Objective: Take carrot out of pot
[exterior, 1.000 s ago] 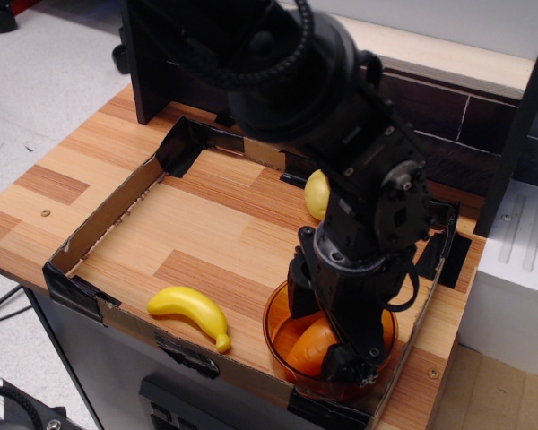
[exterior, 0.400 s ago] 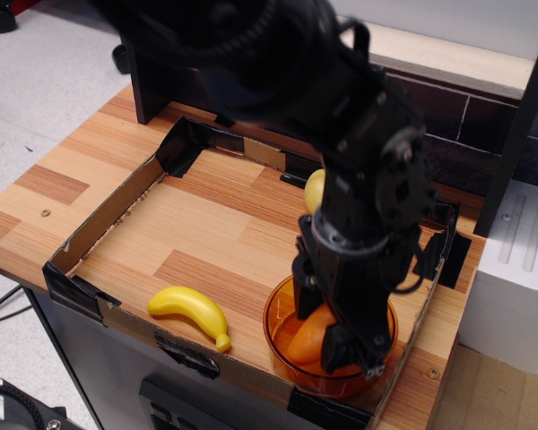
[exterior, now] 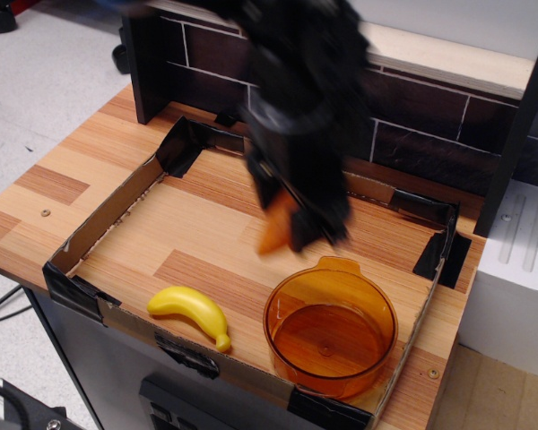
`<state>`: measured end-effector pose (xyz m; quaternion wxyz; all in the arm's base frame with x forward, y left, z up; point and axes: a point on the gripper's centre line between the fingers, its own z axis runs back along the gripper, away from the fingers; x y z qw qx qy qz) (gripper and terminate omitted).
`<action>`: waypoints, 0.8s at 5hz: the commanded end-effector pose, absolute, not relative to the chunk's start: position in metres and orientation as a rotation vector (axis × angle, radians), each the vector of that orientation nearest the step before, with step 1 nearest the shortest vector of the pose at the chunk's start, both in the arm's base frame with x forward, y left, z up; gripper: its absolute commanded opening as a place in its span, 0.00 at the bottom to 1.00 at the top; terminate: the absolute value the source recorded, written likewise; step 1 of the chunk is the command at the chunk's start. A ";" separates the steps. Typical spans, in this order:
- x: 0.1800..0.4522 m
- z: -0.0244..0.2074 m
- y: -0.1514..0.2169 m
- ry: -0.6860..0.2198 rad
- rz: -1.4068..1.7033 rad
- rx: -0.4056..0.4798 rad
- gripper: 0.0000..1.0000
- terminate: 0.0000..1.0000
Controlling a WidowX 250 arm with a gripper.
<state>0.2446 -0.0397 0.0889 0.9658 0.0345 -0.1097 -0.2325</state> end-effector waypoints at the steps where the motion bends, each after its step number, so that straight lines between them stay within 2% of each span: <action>1: 0.275 0.076 0.033 -0.221 -0.288 0.191 0.00 0.00; 2: 0.289 0.054 0.057 -0.179 -0.235 0.243 0.00 0.00; 4: 0.303 0.032 0.078 -0.130 -0.192 0.286 0.00 0.00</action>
